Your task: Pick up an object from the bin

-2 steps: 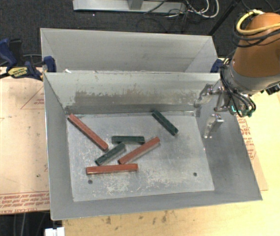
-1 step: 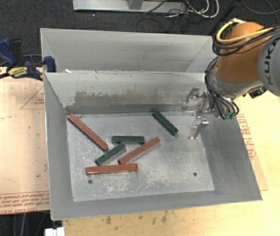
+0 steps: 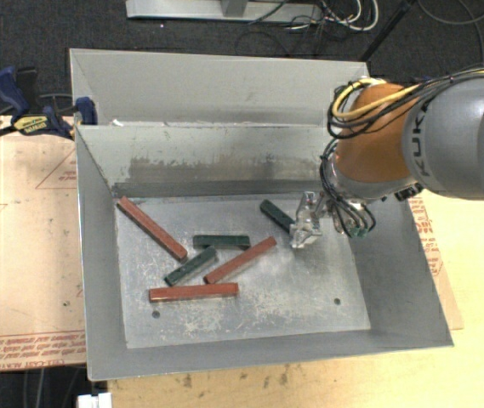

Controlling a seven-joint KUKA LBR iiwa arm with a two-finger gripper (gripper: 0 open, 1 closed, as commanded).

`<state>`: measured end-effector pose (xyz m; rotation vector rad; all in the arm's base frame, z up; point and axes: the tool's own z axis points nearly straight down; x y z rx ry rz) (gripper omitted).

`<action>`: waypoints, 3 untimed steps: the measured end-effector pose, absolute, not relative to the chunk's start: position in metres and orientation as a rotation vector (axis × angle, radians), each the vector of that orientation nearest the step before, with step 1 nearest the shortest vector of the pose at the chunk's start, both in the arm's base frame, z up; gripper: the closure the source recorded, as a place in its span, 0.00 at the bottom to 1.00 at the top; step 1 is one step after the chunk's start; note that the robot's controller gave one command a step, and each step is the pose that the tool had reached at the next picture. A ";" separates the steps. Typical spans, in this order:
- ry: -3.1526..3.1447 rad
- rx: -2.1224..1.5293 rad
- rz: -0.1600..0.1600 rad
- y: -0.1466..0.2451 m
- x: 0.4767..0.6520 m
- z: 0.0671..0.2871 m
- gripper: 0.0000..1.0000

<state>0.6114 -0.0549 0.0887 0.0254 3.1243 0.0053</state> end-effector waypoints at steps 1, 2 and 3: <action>3.138 0.026 0.001 -0.056 0.607 0.082 0.00; 3.138 0.026 0.001 -0.056 0.607 0.082 0.00; 3.124 0.166 0.003 0.006 0.616 0.082 1.00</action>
Offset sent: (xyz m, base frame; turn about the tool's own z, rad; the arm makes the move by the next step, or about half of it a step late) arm 0.0000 0.0000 0.0000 0.0000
